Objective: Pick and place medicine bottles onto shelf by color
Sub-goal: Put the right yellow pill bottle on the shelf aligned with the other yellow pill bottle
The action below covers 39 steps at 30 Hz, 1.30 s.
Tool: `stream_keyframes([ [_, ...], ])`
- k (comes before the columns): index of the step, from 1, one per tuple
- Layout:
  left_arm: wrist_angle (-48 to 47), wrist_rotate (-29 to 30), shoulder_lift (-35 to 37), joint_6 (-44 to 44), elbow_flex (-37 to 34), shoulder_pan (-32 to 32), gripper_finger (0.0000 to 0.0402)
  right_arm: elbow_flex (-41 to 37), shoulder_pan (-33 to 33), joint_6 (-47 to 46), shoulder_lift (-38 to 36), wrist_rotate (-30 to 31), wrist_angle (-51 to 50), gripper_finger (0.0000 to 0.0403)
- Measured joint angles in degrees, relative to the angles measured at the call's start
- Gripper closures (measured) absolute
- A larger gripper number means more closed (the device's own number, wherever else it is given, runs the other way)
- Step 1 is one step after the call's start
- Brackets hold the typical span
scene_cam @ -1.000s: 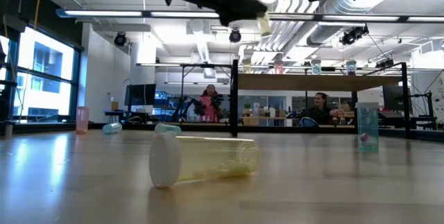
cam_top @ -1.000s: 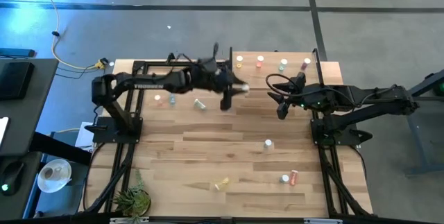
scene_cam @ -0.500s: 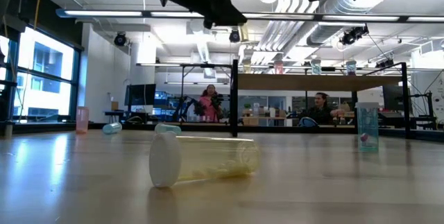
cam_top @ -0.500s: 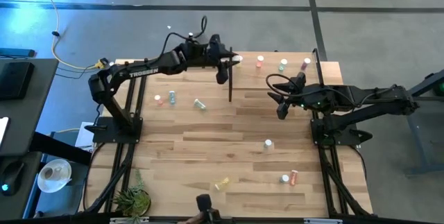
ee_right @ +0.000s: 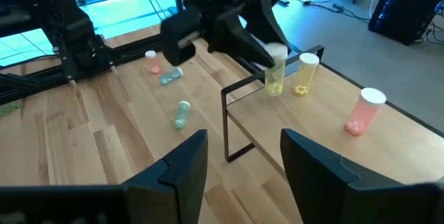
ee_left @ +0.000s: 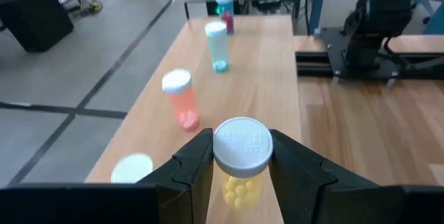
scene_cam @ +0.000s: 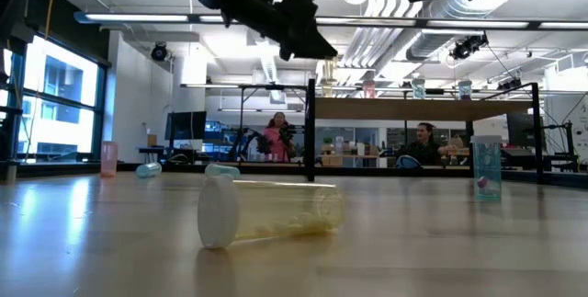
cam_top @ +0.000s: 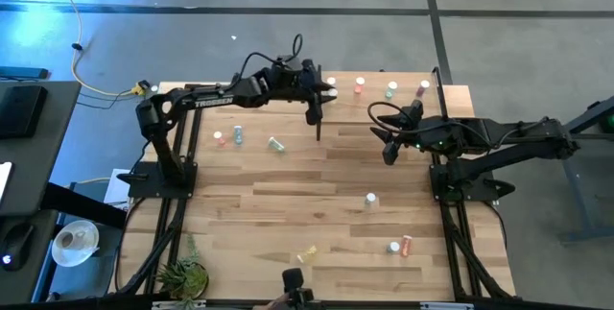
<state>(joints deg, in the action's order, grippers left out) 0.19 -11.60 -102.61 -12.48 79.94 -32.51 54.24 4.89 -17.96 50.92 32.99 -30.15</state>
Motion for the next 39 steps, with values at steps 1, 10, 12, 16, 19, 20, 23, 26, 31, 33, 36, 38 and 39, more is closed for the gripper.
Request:
stream_keyframes([
  [1, -0.1, 0.0, -0.4, 0.1, 0.0, 0.0, 0.0286, 0.0, 0.0, 0.0, 0.0, 0.0, 0.0, 0.0229],
  [10, 0.1, 0.3, -3.8, 0.3, -0.1, 0.0, 0.0286, 0.0, 0.0, 0.0, 0.0, 0.0, -0.4, 0.0229],
  [12, 0.6, 0.3, -4.3, 0.4, -0.1, 0.0, 0.0286, 0.0, 0.0, 0.0, 0.0, 0.0, -0.6, 0.0229],
  [16, 0.8, 1.2, -4.5, 0.3, 0.0, -0.1, 0.0286, 0.0, 0.0, 0.0, 0.0, 0.0, -0.9, 0.0229],
  [19, 0.8, 1.3, -4.5, 0.3, 0.0, -0.1, 0.0286, 0.0, 0.0, 0.0, 0.0, 0.0, -0.9, 0.0229],
  [20, 0.7, 1.4, -4.5, 0.3, 0.0, -0.1, 0.0286, 0.0, 0.0, 0.0, 0.0, 0.0, -0.9, 0.0229],
  [23, 0.4, 1.8, -4.5, 0.3, 0.0, -0.1, 0.0286, 0.0, 0.0, 0.0, 0.0, 0.0, -0.9, 0.0229],
  [26, 0.0, 2.0, -4.4, 0.3, 0.0, -0.1, 0.0286, 0.0, 0.0, 0.0, 0.0, 0.0, -0.9, 0.0229],
  [31, -0.2, 3.3, -4.3, 0.4, 0.0, 0.0, 0.0286, 0.0, 0.0, 0.0, 0.0, 0.0, -0.9, 0.0229],
  [33, -0.2, 3.5, -4.3, 0.5, 0.0, -0.1, 0.0286, 0.0, 0.0, 0.0, 0.0, 0.0, -0.9, 0.0229],
  [36, -0.3, 3.5, -4.3, 1.3, 0.0, -0.1, 0.0286, 0.0, 0.0, 0.0, 0.0, 0.0, -0.9, 0.0229],
  [38, -0.4, 3.5, -4.3, 1.3, 0.0, -0.1, 0.0286, 0.0, 0.0, 0.0, 0.0, 0.0, -0.9, 0.0229],
  [39, -0.4, 3.5, -4.3, 1.3, 0.0, -0.1, 0.0286, 0.0, 0.0, 0.0, 0.0, 0.0, -0.9, 0.0229],
])
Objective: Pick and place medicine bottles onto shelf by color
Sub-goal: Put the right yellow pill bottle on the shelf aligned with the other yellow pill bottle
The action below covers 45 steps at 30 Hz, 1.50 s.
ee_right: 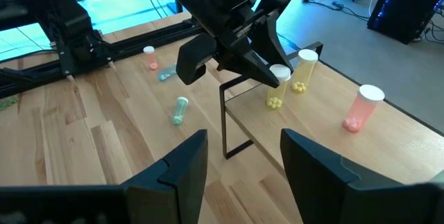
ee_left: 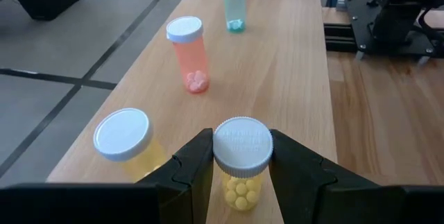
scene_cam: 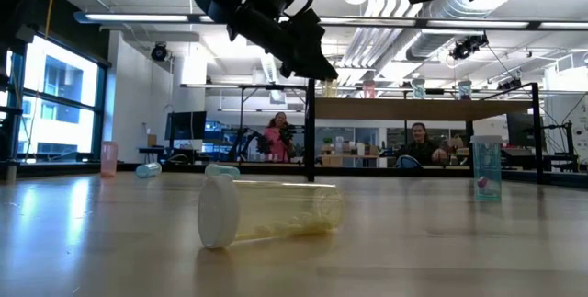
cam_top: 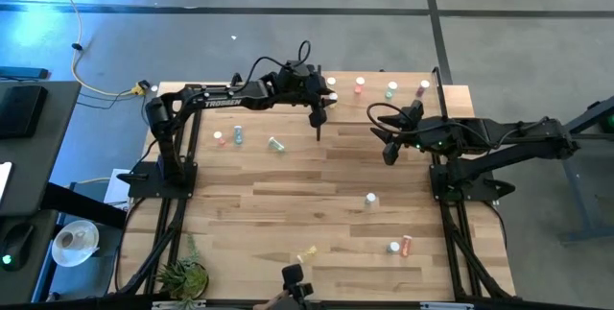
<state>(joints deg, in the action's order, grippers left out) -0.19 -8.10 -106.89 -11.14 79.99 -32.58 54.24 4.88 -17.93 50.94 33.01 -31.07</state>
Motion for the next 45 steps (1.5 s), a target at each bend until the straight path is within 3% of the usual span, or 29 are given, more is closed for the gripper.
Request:
stream_keyframes([
  [31, 0.0, 1.3, 0.0, 0.5, 0.0, 0.0, 0.0285, 0.0, 0.0, 0.0, 0.0, 0.0, 0.0, 0.0229],
  [45, -0.3, 2.2, -0.1, 1.5, -0.2, 0.0, 0.0219, 0.0, 0.0, 0.0, 0.0, 0.0, 0.0, 0.0229],
])
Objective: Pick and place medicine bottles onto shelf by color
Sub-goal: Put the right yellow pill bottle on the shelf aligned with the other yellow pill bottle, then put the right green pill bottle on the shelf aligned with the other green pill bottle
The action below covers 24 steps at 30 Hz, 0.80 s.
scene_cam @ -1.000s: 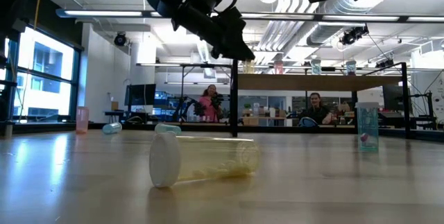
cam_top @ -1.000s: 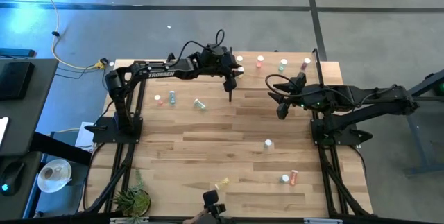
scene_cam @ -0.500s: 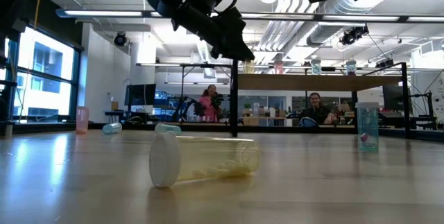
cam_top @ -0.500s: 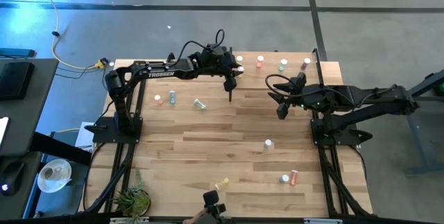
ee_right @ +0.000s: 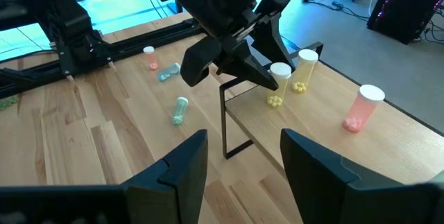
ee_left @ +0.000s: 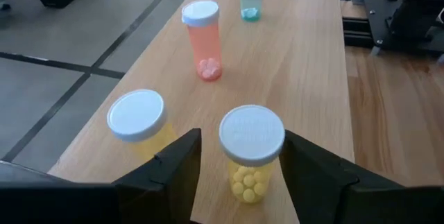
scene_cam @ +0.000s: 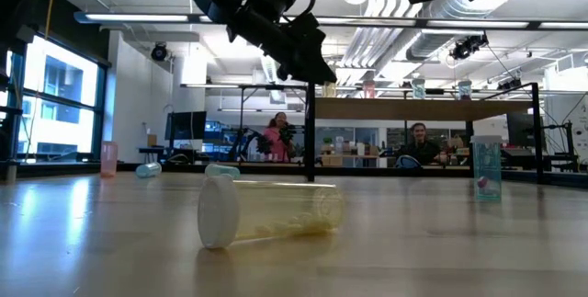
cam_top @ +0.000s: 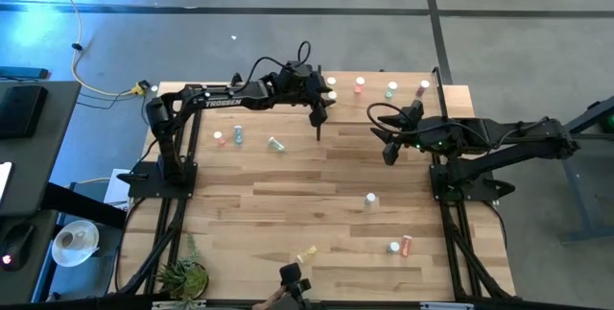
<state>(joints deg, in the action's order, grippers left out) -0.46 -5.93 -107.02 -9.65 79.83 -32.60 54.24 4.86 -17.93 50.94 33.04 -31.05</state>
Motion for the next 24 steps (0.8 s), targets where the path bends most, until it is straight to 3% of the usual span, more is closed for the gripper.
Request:
stream_keyframes([
  [16, -8.4, -0.3, 7.5, 0.4, 0.0, 0.2, 0.0218, 0.0, 0.0, 0.0, 0.0, -0.2, 0.0, 0.0229],
  [24, -17.8, -0.9, 13.8, -0.9, 0.1, 2.5, 0.0218, 0.0, 0.0, -0.6, 0.0, -8.5, -0.1, 0.0229],
])
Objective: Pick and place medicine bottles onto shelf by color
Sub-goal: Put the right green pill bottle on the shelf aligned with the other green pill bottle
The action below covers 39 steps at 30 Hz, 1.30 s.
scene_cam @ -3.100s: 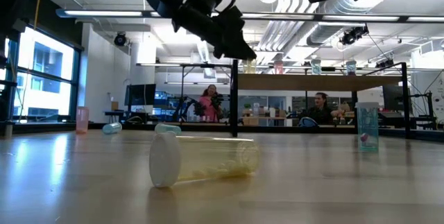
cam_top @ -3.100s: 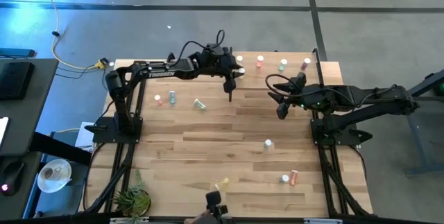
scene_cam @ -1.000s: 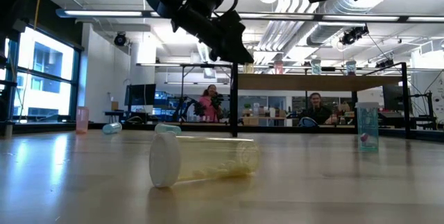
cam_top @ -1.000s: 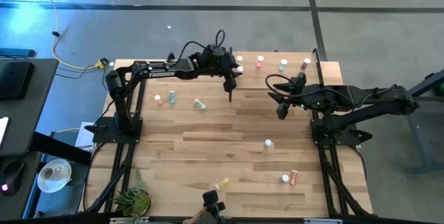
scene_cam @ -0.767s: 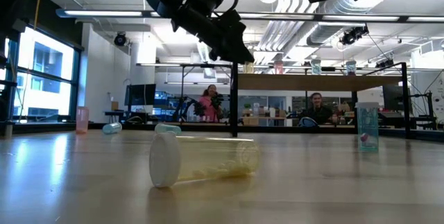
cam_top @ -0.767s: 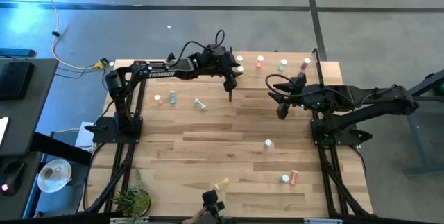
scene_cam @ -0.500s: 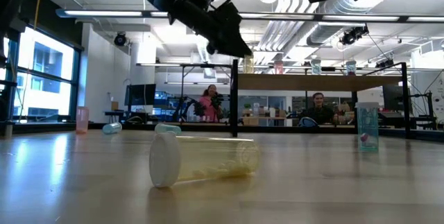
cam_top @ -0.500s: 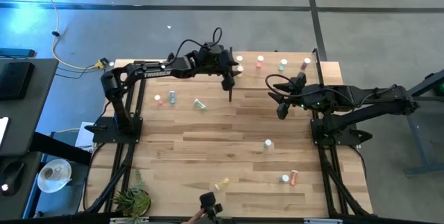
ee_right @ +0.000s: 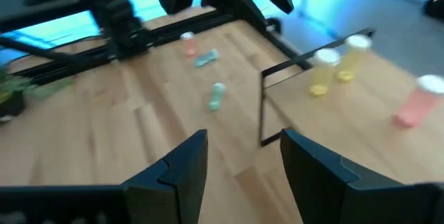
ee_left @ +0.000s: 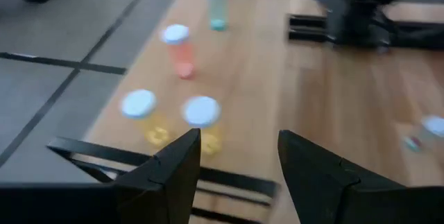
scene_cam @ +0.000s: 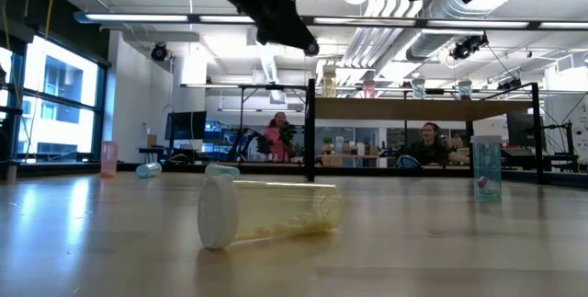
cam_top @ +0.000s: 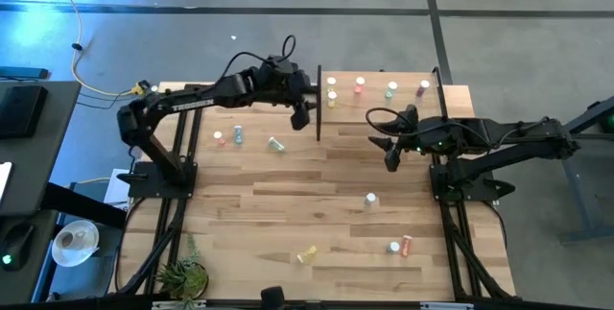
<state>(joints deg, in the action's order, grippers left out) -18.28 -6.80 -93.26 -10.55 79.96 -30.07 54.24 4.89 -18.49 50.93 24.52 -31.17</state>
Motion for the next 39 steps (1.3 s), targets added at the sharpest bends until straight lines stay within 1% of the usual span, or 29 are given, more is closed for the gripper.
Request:
stream_keyframes([
  [4, -2.5, -1.6, 2.5, -0.2, -0.5, 2.2, 0.0218, 0.0, 0.0, -2.2, 0.0, -4.0, -3.1, 0.0229],
  [9, -1.9, -1.7, 4.5, -0.1, -5.1, 5.7, 0.0218, 0.0, 0.0, -6.1, 0.9, -4.9, -12.0, 0.0229],
  [13, 3.7, -1.7, 5.3, 1.2, -11.8, 8.0, 0.0218, 0.0, 1.6, -8.5, 2.6, -4.9, -17.2, 0.0229],
  [17, 10.5, -1.6, 5.3, 2.9, -18.3, 9.8, 0.0218, 0.0, 5.3, -10.4, 5.1, -5.2, -19.1, 0.0229],
  [23, 15.6, -1.5, 5.3, 5.3, -23.5, 12.0, 0.0218, 0.0, 11.7, -14.1, 9.3, -5.5, -21.1, 0.0229],
  [28, 18.3, -1.6, 5.3, 5.9, -25.8, 14.4, 0.0218, 0.0, 15.6, -17.0, 12.6, -5.5, -21.3, 0.0229],
  [33, 18.2, -1.5, 5.3, 5.9, -26.0, 16.4, 0.0218, 0.0, 18.3, -17.7, 16.3, -5.9, -20.9, 0.0228],
  [39, 18.3, -1.6, 5.3, 5.9, -26.0, 17.9, 0.0218, 0.0, 19.3, -20.6, 21.3, -8.7, -20.4, 0.0204],
])
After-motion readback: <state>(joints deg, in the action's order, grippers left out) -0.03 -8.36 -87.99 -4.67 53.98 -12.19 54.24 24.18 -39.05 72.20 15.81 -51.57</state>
